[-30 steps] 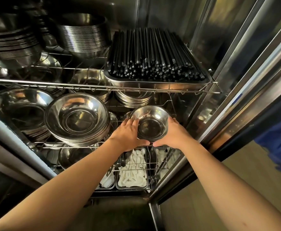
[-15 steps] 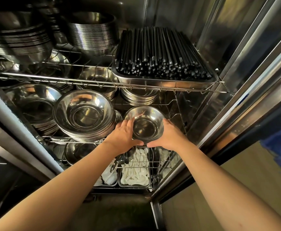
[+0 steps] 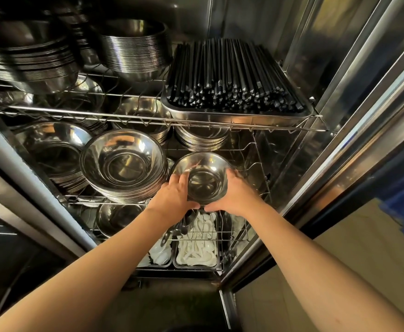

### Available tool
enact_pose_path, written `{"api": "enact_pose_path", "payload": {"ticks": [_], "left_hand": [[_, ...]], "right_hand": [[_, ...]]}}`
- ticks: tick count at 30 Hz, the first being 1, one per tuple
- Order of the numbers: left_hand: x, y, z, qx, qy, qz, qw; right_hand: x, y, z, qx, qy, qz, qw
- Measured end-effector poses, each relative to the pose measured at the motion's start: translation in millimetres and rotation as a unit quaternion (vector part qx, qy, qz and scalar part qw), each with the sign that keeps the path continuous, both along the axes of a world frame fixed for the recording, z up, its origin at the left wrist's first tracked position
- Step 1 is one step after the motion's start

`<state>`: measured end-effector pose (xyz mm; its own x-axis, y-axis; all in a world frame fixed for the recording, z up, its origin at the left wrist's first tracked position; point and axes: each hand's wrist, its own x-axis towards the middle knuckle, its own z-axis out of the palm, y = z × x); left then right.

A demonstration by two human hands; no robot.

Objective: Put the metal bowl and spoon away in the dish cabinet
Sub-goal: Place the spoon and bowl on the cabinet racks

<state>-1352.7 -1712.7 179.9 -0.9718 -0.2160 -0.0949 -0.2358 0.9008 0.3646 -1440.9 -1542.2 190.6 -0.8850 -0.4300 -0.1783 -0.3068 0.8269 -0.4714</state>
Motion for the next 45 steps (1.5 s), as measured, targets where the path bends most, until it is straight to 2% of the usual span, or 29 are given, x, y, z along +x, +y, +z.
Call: {"api": "enact_pose_path", "payload": {"ticks": [4, 9, 13, 19, 26, 36, 45], "left_hand": [[5, 3, -1, -0.041, 0.041, 0.007, 0.998], [3, 11, -4, -0.085, 0.047, 0.020, 0.995], [-2, 6, -6, -0.054, 0.050, 0.023, 0.997], [-4, 0, -12, -0.047, 0.055, 0.011, 0.997], [-2, -8, -12, -0.026, 0.052, 0.001, 0.998], [9, -31, 7, -0.010, 0.064, -0.067, 0.996], [12, -18, 58, -0.031, 0.142, -0.143, 0.979]], "right_hand": [[-9, 4, 1, -0.028, -0.009, 0.000, 1.000], [-29, 9, 6, -0.010, -0.085, 0.045, 0.995], [-33, 8, 2, 0.003, -0.083, 0.076, 0.994], [-25, 9, -1, 0.016, -0.055, 0.055, 0.997], [-15, 7, 3, 0.030, -0.065, 0.048, 0.996], [8, 6, 13, 0.076, 0.043, 0.056, 0.995], [52, 55, 61, 0.085, 0.143, 0.016, 0.986]]}}
